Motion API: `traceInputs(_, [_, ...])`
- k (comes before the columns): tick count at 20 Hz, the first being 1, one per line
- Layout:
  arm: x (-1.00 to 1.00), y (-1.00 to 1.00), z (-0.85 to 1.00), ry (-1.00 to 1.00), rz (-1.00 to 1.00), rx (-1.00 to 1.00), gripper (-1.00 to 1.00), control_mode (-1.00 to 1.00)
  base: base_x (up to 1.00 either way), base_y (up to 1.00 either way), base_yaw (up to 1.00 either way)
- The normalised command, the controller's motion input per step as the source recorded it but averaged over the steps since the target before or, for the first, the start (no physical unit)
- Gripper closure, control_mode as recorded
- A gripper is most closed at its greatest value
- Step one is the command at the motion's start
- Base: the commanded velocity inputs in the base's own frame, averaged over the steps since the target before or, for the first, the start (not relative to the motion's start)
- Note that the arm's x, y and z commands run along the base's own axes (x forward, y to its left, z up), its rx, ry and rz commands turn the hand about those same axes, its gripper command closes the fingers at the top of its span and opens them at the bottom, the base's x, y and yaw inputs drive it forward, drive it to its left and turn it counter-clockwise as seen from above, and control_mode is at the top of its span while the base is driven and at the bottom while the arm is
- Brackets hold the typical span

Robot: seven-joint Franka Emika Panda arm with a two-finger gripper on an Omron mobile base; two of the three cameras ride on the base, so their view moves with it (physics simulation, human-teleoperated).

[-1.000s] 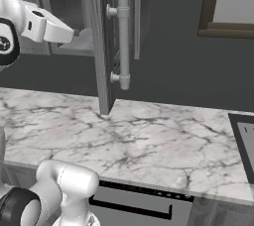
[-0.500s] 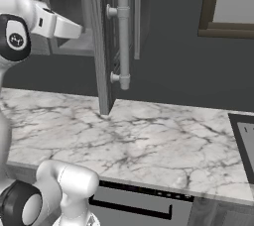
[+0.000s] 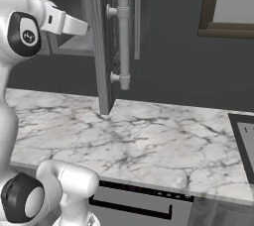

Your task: Open the cabinet, pick the kettle from the cabinet, and place it in the sink.

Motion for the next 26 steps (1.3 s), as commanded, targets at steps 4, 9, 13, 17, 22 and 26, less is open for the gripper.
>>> traceInputs(4, [0.21, 0.0, -0.04, 0.0, 0.08, 0.0, -1.0, -1.0, 0.0, 0.0, 0.0])
traceInputs(9, [0.2, -0.04, -0.03, 0.0, 0.09, 0.0, -1.0, -1.0, 0.0, 0.0, 0.0])
traceInputs(13, [0.28, -0.03, -0.02, 0.03, 0.09, 0.0, -1.0, -1.0, 0.0, 0.0, 0.0])
traceInputs(17, [0.33, 0.0, 0.0, 0.03, 0.08, 0.0, -1.0, -1.0, 0.0, 0.0, 0.0])
traceInputs(22, [0.32, 0.0, 0.0, 0.0, 0.06, 0.0, -1.0, -1.0, 0.0, 0.0, 0.0])
traceInputs(26, [0.36, 0.02, 0.01, 0.0, 0.03, 0.0, -1.0, -1.0, 0.0, 0.0, 0.0])
